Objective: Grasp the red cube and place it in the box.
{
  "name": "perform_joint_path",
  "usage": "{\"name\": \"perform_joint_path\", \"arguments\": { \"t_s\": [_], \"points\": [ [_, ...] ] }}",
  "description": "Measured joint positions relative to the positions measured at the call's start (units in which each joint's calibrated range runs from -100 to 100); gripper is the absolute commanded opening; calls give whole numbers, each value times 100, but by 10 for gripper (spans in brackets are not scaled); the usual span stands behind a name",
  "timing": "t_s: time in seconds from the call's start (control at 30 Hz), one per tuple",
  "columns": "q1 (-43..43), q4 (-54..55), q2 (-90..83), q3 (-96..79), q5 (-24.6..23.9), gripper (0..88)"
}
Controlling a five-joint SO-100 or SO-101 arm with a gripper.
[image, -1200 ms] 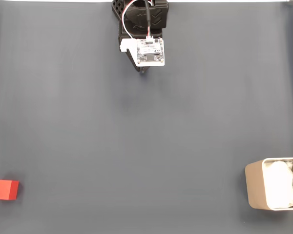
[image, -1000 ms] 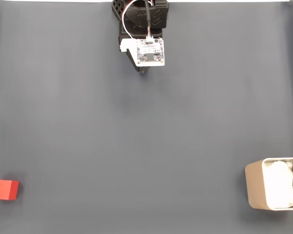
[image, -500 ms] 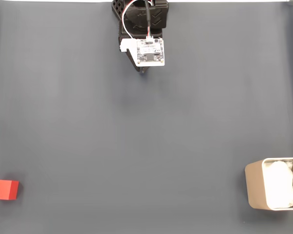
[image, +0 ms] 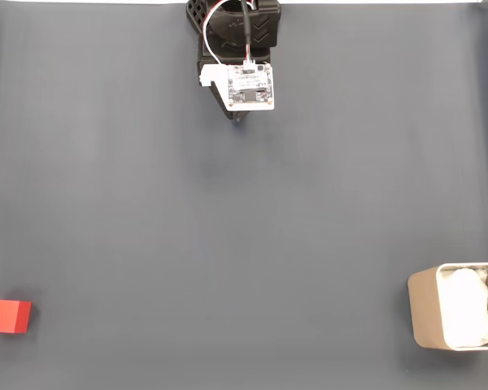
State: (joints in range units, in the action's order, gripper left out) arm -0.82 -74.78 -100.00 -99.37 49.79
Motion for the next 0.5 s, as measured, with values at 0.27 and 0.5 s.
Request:
{"name": "perform_joint_path", "arguments": {
  "t_s": [0.27,0.5],
  "points": [
    [0,0,0,0,0,0],
    [0,40,0,0,0,0]
  ]
}}
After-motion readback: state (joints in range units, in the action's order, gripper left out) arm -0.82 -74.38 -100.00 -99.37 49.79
